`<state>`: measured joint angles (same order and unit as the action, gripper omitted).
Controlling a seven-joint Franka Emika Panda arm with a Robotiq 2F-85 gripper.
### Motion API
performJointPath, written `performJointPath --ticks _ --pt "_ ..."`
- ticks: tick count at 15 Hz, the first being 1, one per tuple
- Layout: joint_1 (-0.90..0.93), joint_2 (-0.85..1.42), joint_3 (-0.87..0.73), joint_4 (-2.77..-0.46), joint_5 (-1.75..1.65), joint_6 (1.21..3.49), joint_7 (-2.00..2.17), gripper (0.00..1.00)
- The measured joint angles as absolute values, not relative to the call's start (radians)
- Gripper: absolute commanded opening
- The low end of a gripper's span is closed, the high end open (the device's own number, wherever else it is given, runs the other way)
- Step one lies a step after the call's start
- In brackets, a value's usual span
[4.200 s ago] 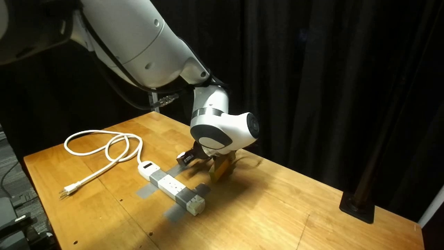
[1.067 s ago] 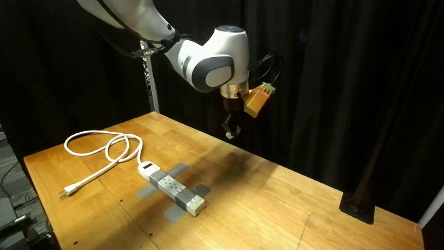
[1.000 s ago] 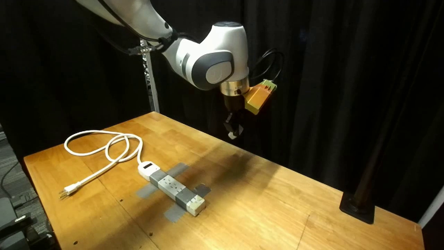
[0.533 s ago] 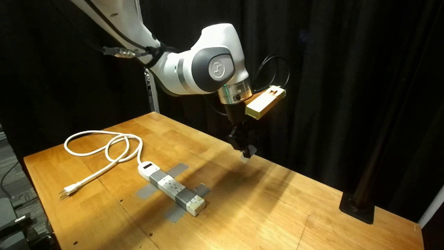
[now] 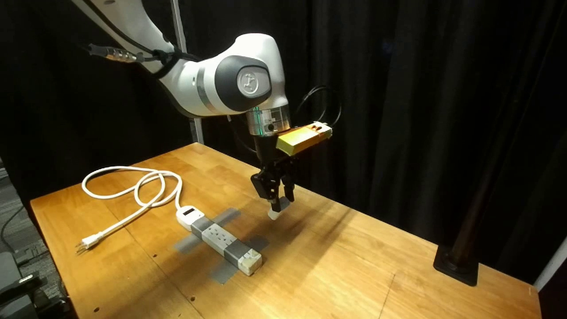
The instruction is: Pick up the charger from the table and put it on the adapter
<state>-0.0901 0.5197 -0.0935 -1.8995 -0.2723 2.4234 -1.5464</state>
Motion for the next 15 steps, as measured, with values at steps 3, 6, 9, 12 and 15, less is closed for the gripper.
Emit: performJointPath --ticks 3,6,9,12,15 --pt "-0.086 0.473 -0.08 -1.956 -0.309 2.43 -1.52 0.23" --pt "-0.085 0.431 -0.082 -2.015 -0.369 2.47 -1.481 0.23" --pt "-0.087 0.393 -0.082 -2.072 -0.38 2.481 -1.469 0.23" --pt "-0.088 0.369 -0.077 -2.126 -0.38 2.48 -1.469 0.23" --pt "-0.091 0.353 -0.058 -2.174 -0.359 2.48 -1.472 0.23"
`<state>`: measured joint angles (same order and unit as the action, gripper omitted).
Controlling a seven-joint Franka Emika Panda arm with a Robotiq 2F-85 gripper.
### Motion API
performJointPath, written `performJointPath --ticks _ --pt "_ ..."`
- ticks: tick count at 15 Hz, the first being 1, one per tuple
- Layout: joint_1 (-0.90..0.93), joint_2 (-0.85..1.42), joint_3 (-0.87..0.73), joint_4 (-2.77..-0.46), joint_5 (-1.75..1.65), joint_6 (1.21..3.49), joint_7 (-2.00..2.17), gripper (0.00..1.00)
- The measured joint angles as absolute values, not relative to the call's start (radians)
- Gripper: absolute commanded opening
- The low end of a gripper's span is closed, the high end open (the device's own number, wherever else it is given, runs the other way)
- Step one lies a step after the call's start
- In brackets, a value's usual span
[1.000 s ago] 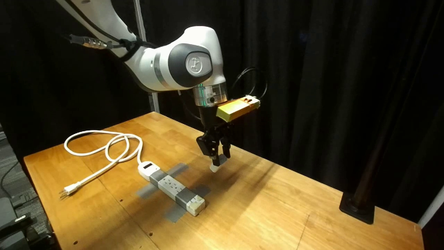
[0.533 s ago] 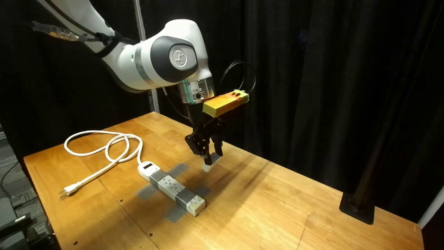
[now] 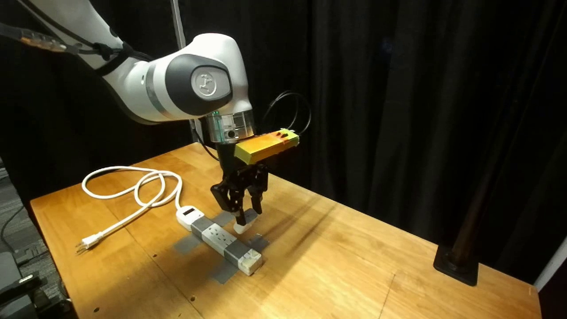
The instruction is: Pick up the charger from the table and put it on the adapter
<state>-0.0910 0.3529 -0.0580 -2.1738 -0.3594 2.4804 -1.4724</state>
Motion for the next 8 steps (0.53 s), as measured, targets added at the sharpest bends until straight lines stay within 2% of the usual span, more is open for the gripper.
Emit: performJointPath --ticks 3,4,8 --pt "-0.093 0.343 -0.032 -2.207 -0.325 2.481 -1.479 0.23" --pt "-0.095 0.341 -0.023 -2.215 -0.307 2.486 -1.485 0.48" --pt "-0.094 0.349 -0.02 -2.217 -0.304 2.486 -1.485 0.48"
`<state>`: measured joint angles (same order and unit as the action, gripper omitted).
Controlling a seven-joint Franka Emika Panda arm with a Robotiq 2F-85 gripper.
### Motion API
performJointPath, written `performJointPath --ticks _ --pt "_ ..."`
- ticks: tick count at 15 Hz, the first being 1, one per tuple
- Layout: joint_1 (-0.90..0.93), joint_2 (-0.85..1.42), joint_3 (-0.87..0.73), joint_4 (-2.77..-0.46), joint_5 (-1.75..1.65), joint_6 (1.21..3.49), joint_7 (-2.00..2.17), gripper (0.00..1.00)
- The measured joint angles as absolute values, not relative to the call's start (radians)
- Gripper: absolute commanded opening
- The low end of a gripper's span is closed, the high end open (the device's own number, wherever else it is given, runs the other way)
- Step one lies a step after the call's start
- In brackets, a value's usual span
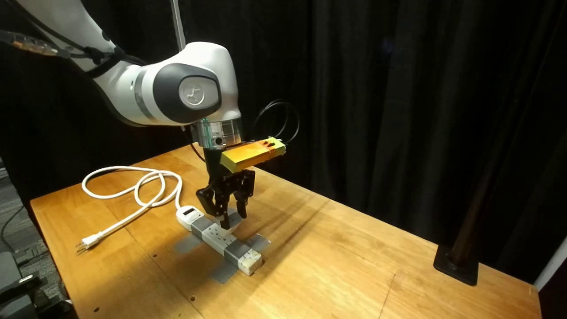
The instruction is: Pick up the charger from the table and put it on the adapter
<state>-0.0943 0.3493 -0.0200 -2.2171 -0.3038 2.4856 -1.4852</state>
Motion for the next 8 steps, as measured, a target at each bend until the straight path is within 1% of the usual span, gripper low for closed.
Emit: performJointPath --ticks 2,3,8 --pt "-0.094 0.35 -0.021 -2.217 -0.304 2.486 -1.485 0.48" --pt "-0.094 0.35 -0.021 -2.217 -0.304 2.486 -1.485 0.23" --pt "-0.092 0.35 -0.021 -2.216 -0.335 2.493 -1.469 0.23"
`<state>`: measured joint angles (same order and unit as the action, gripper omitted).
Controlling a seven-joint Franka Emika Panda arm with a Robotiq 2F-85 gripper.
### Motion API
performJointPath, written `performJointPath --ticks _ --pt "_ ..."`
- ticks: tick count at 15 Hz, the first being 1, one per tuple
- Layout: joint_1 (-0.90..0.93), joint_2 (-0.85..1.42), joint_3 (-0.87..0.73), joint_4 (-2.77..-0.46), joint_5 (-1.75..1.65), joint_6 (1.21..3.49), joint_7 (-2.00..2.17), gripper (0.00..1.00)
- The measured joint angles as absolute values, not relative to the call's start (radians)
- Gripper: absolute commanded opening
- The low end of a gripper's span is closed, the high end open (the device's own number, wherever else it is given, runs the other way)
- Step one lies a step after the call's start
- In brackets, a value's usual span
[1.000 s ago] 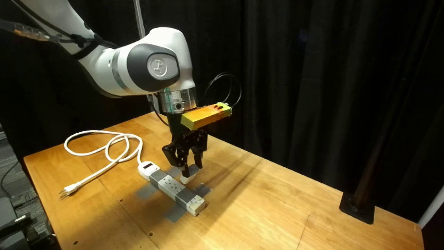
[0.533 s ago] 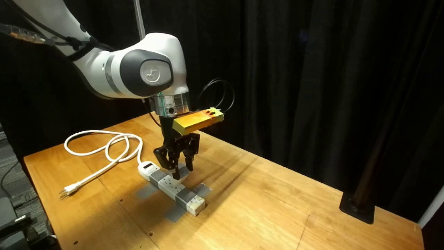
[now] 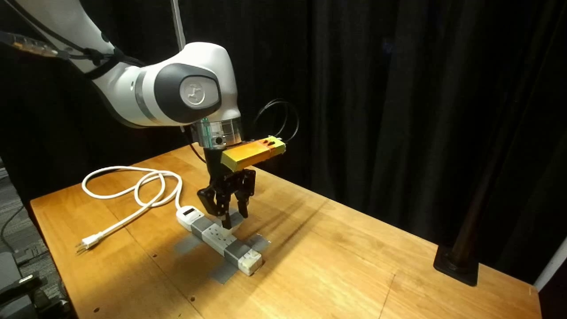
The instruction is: Pick up the charger from the table and put it on the adapter
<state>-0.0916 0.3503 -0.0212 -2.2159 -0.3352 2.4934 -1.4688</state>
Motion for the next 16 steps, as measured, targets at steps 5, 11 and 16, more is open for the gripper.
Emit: performJointPath --ticks 5,11,16 --pt "-0.068 0.327 -0.026 -2.238 -0.465 2.538 -1.391 0.23" --pt "-0.031 0.317 -0.07 -2.289 -0.724 2.615 -1.189 0.23" --pt "-0.031 0.317 -0.058 -2.32 -0.804 2.619 -1.103 0.23"
